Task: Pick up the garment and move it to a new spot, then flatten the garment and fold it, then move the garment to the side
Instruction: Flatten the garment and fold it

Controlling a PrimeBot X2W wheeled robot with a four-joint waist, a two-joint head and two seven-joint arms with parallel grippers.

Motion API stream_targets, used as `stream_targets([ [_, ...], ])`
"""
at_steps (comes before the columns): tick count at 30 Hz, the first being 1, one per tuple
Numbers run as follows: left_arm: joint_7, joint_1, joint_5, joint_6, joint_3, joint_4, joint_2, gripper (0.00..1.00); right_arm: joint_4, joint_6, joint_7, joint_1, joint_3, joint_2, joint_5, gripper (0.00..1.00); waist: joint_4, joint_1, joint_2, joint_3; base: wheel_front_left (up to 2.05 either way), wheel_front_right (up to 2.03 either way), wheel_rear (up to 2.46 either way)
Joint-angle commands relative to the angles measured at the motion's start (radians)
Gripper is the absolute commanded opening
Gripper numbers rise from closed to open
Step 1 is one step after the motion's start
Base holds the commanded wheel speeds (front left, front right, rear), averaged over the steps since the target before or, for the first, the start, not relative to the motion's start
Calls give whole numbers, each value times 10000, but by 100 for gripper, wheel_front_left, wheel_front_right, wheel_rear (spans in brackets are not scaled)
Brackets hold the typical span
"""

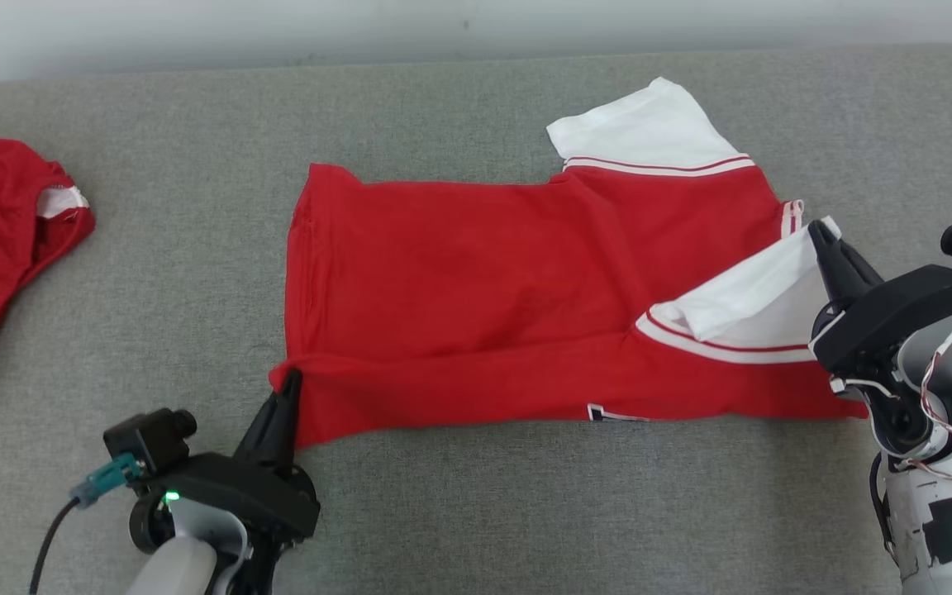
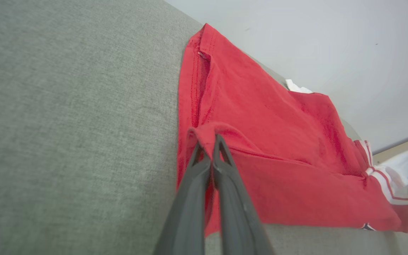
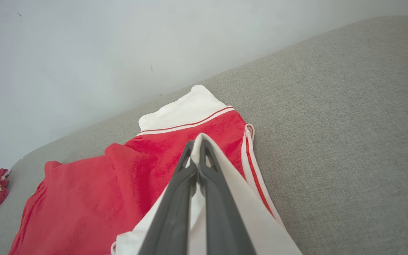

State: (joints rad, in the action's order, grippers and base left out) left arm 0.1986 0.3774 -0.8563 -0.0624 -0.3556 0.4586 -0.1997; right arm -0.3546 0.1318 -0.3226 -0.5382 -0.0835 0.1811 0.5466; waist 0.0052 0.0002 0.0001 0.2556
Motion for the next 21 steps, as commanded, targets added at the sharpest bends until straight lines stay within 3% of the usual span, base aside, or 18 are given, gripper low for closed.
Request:
stream_targets([
  [1,60,185,-6,-30,61,-35,-13,0,-68,-19,152,-149,32,69,95,0,62,-2,-1,62,0,0,0],
  [13,-372,656,-83,164,-47,-290,60,0,-794,-19,776,-568,677,348,593,0,118,-2,-1,261,0,0,0],
  [21,-263,-379,-295,30,-105,-865,-83,0,257,-19,216,731,692,709,1535,0,254,-2,-1,-103,0,0,0],
])
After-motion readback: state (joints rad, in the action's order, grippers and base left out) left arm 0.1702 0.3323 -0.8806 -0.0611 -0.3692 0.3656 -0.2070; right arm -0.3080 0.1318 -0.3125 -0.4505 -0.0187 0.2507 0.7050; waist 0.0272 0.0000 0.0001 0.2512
